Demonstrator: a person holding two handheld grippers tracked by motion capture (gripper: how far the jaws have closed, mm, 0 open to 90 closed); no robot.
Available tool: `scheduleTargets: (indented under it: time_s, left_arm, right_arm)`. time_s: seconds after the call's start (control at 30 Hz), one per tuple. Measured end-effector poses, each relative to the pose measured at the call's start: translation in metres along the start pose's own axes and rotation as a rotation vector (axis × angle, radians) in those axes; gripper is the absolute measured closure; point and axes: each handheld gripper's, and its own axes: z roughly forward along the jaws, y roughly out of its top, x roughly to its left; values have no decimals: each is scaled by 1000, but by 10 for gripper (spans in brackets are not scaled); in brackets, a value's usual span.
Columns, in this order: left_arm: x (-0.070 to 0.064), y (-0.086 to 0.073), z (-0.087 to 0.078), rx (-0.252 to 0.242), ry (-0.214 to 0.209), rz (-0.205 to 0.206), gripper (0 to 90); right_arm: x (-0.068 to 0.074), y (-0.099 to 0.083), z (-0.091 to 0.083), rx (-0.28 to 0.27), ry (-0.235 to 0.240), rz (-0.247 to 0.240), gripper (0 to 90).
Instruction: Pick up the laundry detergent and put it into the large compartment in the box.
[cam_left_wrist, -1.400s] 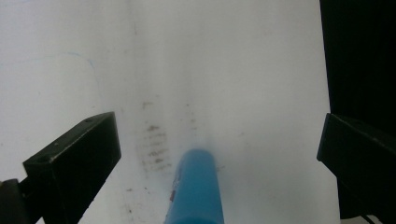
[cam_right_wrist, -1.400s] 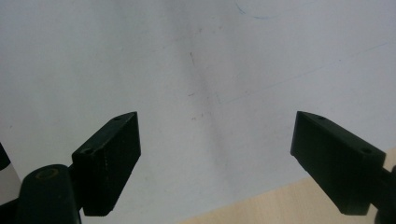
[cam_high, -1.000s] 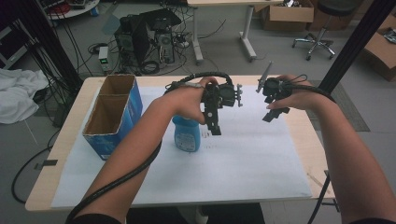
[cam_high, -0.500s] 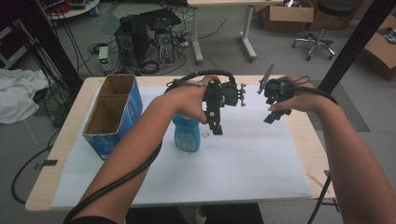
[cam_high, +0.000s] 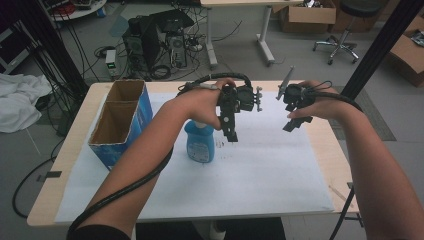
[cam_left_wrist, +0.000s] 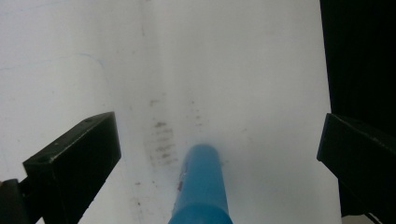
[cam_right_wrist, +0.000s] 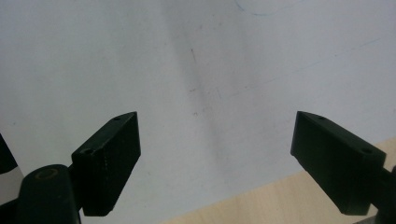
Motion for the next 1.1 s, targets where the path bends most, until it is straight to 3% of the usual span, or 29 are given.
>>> scheduleTargets:
  time_s: [0.5,0.73,1.1]
  left_arm:
    - [0,-17,-21,-4,32,5,0]
    - [1,-32,-31,-20,23,23,0]
    - [3,-59,-33,-13,5,63,0]
  right_arm:
    - [1,3,-1,-1,-4,-8,160]
    - [1,4,0,6,-8,2,159]
    - [1,3,3,11,-15,29,159]
